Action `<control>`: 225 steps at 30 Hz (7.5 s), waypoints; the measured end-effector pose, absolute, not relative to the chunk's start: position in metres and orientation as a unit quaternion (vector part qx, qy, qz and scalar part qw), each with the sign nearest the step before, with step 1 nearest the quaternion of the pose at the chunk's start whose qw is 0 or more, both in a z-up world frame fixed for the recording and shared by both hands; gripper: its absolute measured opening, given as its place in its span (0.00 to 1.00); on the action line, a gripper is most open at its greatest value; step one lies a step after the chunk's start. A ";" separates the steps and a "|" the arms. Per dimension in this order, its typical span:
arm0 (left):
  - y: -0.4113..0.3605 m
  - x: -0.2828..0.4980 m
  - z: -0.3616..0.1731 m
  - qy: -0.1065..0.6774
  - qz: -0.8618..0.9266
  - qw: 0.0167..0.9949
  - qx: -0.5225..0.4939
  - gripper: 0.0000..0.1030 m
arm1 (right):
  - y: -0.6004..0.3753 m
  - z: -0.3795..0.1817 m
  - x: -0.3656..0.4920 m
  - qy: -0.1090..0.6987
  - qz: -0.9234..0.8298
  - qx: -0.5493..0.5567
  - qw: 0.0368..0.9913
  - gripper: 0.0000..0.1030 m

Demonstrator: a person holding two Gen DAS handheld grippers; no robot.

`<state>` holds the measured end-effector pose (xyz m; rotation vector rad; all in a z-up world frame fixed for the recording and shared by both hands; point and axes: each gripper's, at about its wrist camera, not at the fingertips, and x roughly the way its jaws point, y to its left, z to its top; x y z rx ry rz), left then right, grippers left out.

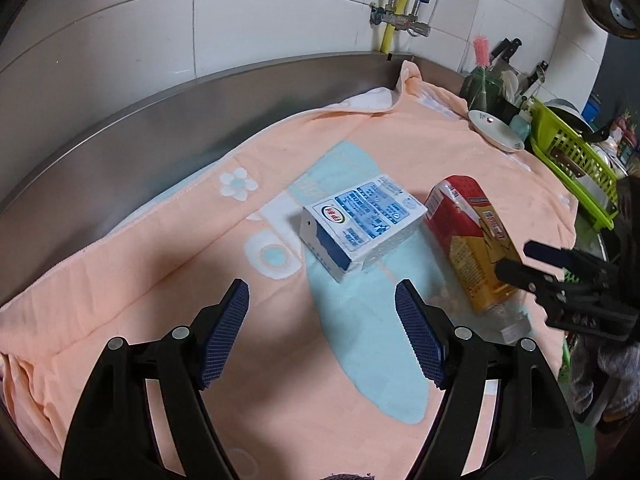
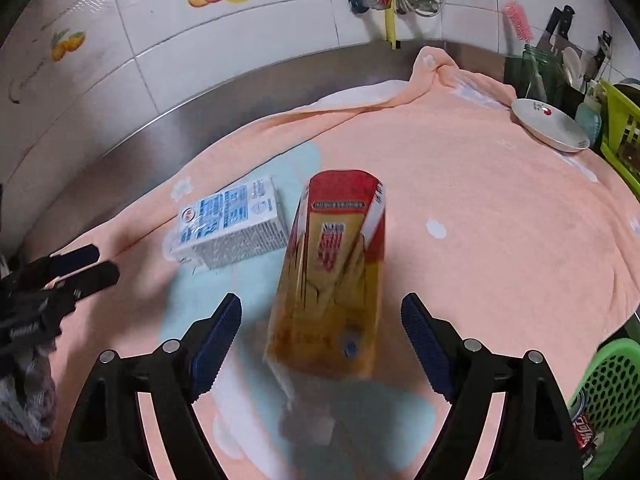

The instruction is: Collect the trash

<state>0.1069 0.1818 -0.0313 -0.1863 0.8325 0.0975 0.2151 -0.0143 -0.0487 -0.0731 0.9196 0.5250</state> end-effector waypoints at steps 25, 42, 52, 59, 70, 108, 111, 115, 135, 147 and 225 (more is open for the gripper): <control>0.159 0.178 -0.042 0.419 -0.008 0.908 0.017 0.81 | -0.009 -0.071 0.244 0.471 0.253 -0.042 0.844 0.64; 0.138 0.228 -0.067 0.449 -0.054 0.885 0.113 0.85 | -0.061 -0.052 0.215 0.469 0.279 0.016 0.838 0.64; 0.139 0.232 -0.075 0.452 -0.051 0.885 0.097 0.81 | -0.130 -0.027 0.186 0.441 0.239 0.045 0.864 0.64; 0.137 0.232 -0.074 0.457 -0.050 0.882 0.101 0.79 | -0.211 -0.006 0.178 0.417 0.159 0.063 0.893 0.64; 0.133 0.245 -0.086 0.474 -0.042 0.871 0.119 0.79 | -0.324 -0.040 0.167 0.431 -0.002 0.060 0.901 0.64; 0.008 0.179 -0.021 0.391 -0.161 0.903 0.081 0.67 | -0.410 -0.168 0.191 0.542 -0.064 0.069 0.835 0.68; -0.034 0.170 -0.017 0.383 -0.200 0.898 0.084 0.67 | -0.414 -0.154 0.181 0.526 -0.055 0.077 0.845 0.69; -0.093 0.164 -0.024 0.385 -0.248 0.885 0.088 0.67 | -0.419 -0.124 0.164 0.500 -0.043 0.075 0.862 0.70; -0.302 0.144 -0.117 0.480 -0.350 0.797 0.108 0.67 | -0.478 -0.065 0.069 0.421 -0.055 0.110 0.899 0.74; -0.334 0.139 -0.141 0.516 -0.346 0.776 0.111 0.69 | -0.491 -0.069 0.051 0.414 -0.053 0.136 0.898 0.75; 0.072 0.012 -0.019 0.373 0.068 0.923 -0.064 0.94 | -0.177 -0.019 0.032 0.355 0.155 0.001 0.922 0.91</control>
